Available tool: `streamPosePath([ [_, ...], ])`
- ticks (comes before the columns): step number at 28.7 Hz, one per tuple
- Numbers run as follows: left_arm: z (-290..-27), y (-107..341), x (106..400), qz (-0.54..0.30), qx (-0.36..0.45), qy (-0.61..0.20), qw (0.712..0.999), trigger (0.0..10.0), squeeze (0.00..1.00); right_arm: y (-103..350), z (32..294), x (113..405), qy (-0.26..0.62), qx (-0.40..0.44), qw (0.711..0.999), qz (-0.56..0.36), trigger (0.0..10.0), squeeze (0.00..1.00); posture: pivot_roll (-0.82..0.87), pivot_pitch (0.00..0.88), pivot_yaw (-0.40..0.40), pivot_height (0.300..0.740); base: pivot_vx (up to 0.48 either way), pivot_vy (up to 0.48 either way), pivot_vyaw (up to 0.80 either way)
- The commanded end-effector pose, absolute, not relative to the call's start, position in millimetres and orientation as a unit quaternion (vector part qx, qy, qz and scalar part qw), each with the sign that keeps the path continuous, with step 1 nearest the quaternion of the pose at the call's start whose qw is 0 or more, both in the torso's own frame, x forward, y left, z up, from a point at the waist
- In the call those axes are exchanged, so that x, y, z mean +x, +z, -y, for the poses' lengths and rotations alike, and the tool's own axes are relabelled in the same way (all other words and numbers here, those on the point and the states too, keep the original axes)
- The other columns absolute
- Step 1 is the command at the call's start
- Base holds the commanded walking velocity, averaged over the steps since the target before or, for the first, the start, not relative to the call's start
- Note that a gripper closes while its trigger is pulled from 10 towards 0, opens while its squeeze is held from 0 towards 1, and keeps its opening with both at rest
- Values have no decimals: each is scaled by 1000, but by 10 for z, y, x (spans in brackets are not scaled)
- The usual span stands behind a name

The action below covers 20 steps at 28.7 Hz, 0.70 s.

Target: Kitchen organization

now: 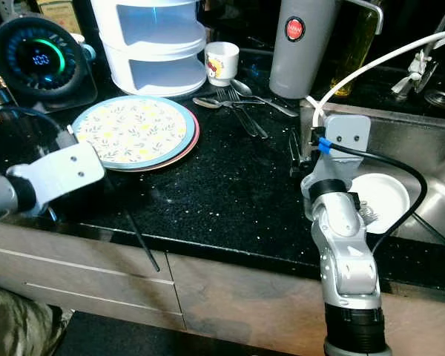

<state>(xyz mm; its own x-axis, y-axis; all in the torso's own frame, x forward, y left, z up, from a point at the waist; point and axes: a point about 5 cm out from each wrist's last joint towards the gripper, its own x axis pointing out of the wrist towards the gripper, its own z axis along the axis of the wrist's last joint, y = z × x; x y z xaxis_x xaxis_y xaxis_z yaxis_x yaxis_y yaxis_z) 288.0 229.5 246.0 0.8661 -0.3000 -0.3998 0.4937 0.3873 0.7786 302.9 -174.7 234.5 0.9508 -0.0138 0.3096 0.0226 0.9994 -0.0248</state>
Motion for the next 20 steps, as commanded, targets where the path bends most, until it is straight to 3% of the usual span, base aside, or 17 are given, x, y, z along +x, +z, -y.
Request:
streamPosePath([
  [1, -2197, 2455, 2947, -68, 518, -243, 817, 10000, 0, 2338, 1744, 3038, -11, -10, 988, 151, 10000, 0, 97, 101, -52, 740, 0, 0, 0],
  [5, -2110, 2553, 3039, -32, 532, -245, 810, 10000, 0, 2354, 1752, 3048, -13, -9, 988, 153, 10000, 0, 91, 92, -55, 740, 0, 0, 0],
  [9, -2106, 2514, 3149, -26, 588, -240, 772, 10000, 0, 2380, 1737, 3078, -13, -7, 987, 159, 10000, 0, 85, 80, -55, 740, 0, 0, 0],
  [11, -2030, 2527, 3117, -6, 579, -262, 772, 10000, 0, 2406, 1735, 3079, -13, -7, 986, 164, 10000, 0, 78, 76, -50, 740, 0, 0, 0],
  [12, -2015, 2532, 3106, -4, 573, -268, 774, 10000, 882, 2410, 1736, 3079, -14, -7, 986, 165, 10000, 0, 78, 76, -50, 740, 0, 0, 0],
  [13, -2001, 2542, 3089, 1, 570, -271, 775, 10000, 1000, 2409, 1745, 3077, -16, -6, 986, 165, 10000, 0, 81, 76, -52, 740, 0, 0, 0],
  [20, -1840, 2748, 2881, 52, 520, -341, 781, 10000, 1000, 2397, 1740, 3078, -15, -6, 986, 164, 10000, 0, 85, 76, -56, 740, 0, 0, 0],
])
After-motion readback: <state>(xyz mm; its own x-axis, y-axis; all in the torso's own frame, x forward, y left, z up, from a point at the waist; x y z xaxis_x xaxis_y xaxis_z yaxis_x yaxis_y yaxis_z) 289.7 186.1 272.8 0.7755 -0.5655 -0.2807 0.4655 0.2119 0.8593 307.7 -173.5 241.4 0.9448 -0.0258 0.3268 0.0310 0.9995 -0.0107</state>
